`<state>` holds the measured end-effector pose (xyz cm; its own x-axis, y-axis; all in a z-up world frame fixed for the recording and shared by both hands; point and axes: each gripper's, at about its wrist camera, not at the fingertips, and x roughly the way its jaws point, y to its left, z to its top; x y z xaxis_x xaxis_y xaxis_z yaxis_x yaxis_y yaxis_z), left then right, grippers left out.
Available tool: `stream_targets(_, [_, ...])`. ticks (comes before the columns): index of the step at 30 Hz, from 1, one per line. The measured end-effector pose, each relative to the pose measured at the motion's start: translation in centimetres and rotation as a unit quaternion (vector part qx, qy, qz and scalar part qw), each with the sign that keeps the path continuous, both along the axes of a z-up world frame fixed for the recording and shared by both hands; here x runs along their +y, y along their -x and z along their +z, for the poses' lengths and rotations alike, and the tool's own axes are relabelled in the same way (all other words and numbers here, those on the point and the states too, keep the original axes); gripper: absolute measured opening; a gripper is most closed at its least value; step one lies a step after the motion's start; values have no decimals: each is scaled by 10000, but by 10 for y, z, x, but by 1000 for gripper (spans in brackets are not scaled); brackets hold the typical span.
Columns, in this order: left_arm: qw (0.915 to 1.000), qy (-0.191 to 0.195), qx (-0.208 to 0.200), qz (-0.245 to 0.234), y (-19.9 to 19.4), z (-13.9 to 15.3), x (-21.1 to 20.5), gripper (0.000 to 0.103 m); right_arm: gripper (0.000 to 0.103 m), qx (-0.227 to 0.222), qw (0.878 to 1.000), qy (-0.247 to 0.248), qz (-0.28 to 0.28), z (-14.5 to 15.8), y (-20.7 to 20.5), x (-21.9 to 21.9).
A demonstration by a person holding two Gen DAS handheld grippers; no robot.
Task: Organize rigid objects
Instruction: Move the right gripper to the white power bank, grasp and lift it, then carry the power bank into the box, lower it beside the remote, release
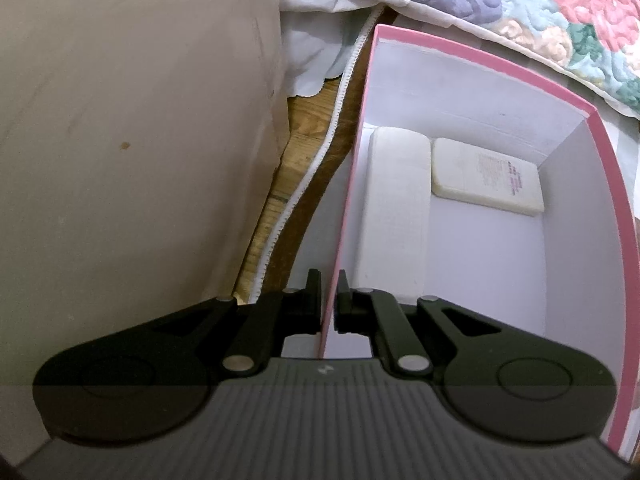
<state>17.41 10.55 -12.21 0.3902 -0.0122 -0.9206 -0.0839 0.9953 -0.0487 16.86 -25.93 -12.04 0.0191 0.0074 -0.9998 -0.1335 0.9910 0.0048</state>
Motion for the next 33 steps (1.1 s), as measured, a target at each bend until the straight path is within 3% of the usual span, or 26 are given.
stream_targets(3, [9999,107,-21,29,1,3,4,5,79,-170,9982,361,458,-5,-2,11])
stream_targets(6, [9999,90,-61,8,2,5,4,5,68,-374,9951,295,864,-2,0,17])
stream_targets(12, [9999,104,-37,94,1,3,5,6,62,-711,9887,506,1219,9,10,19])
stream_targets(25, [9999,73,-17,119,0,4,4,6,61,-1650,9729,575,1512,60,32,26])
stream_targets(33, [9999,78,-37,133,1,4,4,6,61,-2439,9595,97,1408,110,21,40])
